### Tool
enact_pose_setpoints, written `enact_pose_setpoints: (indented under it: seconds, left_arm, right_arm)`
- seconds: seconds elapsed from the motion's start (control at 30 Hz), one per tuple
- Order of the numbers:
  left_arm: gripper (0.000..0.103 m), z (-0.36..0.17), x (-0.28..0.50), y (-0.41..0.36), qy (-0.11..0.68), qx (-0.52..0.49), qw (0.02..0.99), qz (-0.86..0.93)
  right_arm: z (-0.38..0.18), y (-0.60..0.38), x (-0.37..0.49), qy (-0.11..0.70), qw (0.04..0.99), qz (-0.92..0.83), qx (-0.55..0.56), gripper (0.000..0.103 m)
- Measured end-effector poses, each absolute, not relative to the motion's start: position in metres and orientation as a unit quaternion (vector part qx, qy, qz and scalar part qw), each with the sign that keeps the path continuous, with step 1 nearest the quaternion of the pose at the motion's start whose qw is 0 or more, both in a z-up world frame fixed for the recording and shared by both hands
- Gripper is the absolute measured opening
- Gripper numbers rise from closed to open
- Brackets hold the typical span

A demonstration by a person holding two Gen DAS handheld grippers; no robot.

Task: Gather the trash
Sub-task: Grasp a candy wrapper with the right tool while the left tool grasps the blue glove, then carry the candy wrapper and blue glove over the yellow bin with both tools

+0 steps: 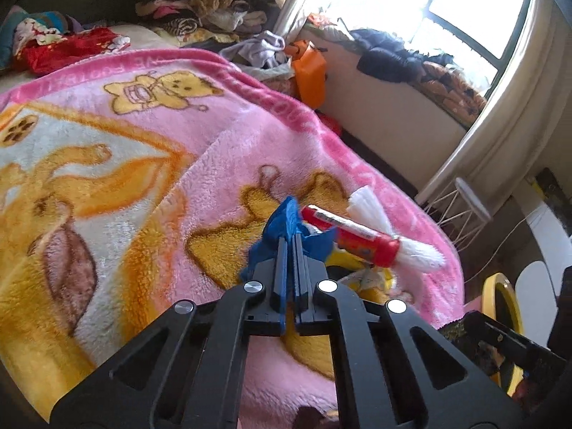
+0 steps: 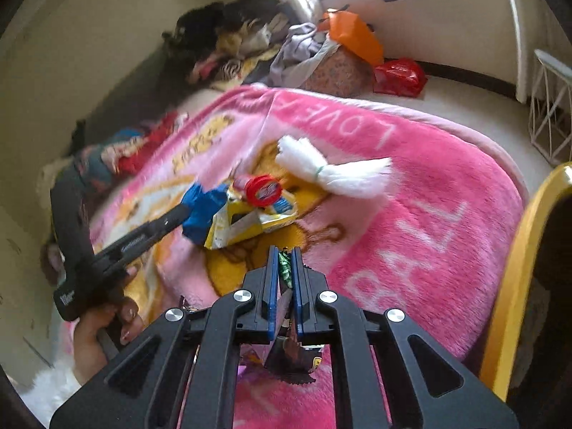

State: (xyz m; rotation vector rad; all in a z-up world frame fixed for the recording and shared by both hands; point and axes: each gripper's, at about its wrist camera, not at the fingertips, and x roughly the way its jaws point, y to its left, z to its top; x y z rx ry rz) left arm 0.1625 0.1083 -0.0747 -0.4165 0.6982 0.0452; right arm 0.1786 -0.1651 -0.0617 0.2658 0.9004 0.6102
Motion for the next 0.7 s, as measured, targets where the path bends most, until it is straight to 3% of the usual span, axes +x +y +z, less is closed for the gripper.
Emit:
enact_pose_setpoints:
  seconds: [0.7]
  left_arm:
    - [0.001,-0.011,0.116,0.048,0.278,-0.204,0.936,-0.074]
  right_arm:
    - [-0.021,-0.222,0.145,0.343,0.888,0.266,0.152,0.007]
